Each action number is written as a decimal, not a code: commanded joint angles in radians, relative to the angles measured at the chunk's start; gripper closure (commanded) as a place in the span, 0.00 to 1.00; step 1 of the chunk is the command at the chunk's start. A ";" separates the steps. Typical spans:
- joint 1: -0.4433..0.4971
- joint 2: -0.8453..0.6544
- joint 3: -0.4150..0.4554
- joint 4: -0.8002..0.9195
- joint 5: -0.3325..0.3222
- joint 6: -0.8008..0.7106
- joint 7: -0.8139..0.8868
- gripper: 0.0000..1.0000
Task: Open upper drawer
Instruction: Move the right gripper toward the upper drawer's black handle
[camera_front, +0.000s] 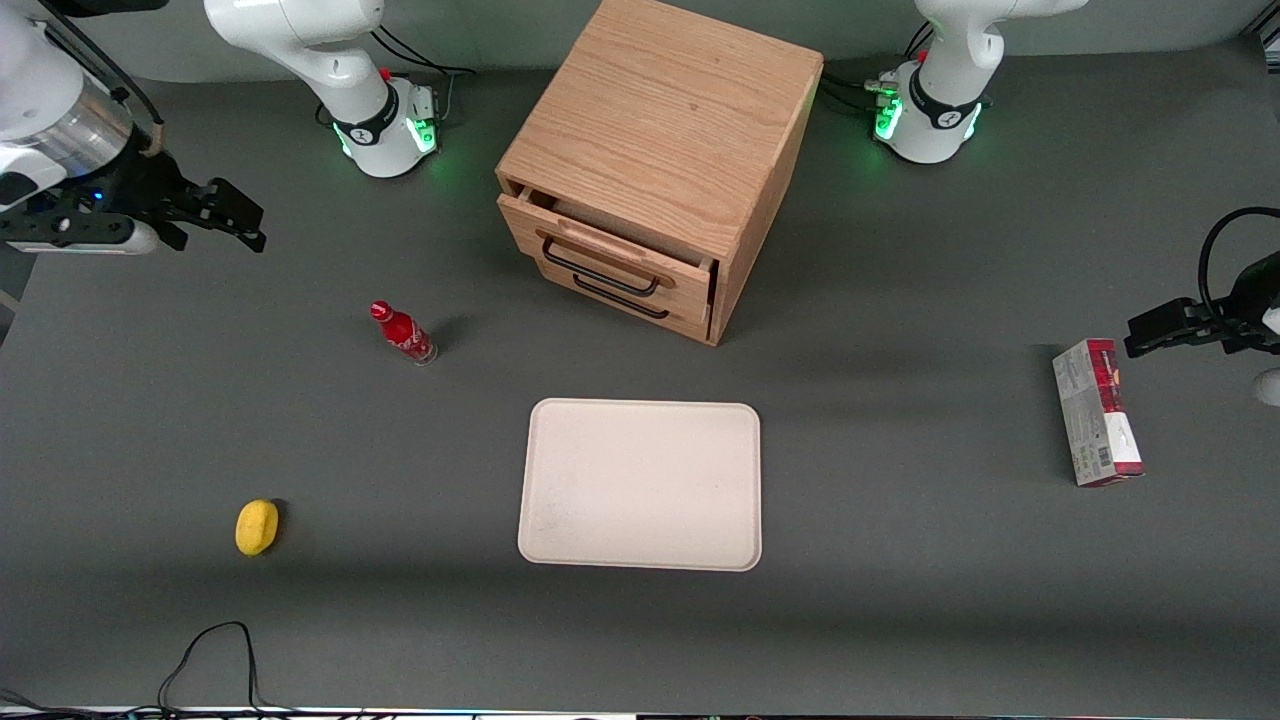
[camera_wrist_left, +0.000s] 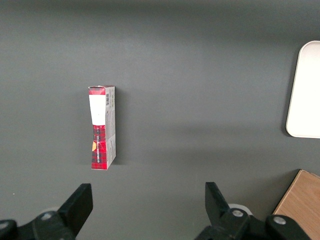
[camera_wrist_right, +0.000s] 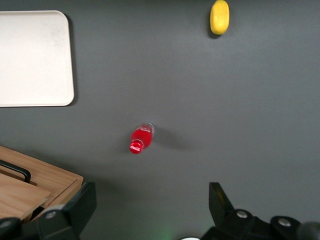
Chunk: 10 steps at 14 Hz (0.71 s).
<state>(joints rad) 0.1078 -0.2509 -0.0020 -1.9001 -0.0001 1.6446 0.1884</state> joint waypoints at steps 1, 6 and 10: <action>0.007 0.010 -0.015 -0.005 0.017 -0.011 -0.026 0.00; 0.010 0.250 0.225 0.244 0.029 -0.012 -0.021 0.00; 0.010 0.433 0.495 0.398 -0.012 -0.040 -0.075 0.00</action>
<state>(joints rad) 0.1255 0.0660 0.4027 -1.6212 0.0092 1.6462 0.1709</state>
